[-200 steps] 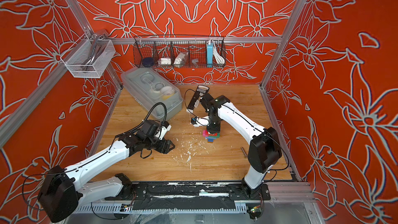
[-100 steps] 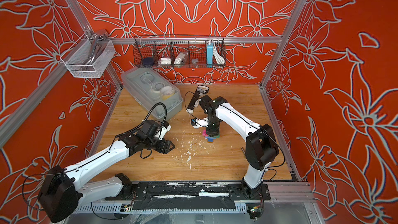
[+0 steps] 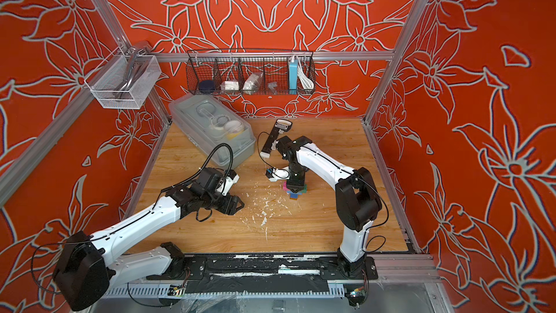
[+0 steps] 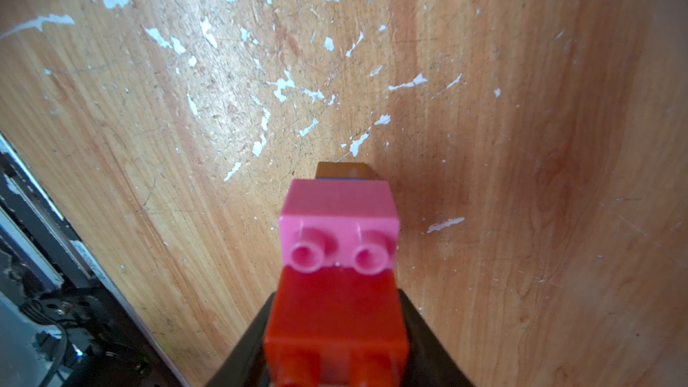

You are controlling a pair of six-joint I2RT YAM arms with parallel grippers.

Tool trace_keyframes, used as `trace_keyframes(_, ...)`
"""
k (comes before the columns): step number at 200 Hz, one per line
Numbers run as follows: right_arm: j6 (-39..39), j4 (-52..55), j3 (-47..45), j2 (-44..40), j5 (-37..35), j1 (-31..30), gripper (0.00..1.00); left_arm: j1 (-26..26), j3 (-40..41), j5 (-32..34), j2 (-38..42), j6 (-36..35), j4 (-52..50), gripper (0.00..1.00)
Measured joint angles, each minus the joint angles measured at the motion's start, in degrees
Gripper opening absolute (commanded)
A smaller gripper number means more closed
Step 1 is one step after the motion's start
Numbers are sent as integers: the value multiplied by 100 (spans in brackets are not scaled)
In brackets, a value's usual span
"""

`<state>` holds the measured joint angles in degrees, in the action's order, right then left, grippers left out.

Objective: Assemble a spoon with lego
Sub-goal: Assemble the lego brick with the lego brick, then pick up the lego brick from the center of the board.

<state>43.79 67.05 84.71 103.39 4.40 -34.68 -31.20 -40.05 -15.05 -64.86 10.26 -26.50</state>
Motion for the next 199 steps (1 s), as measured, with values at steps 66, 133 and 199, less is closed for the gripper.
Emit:
trace_keyframes(66, -96, 9, 96, 7, 13, 0, 17, 0, 0, 2, 0, 0, 0, 69)
trace_keyframes(133, -651, 66, 173, -365, 678, 240, 8, -4, -9, -2, 0, -4, -20, 69)
trace_keyframes(199, -2568, 125, 422, -973, 2562, 1178, 0, 2, -208, -179, 348, -15, -232, 70)
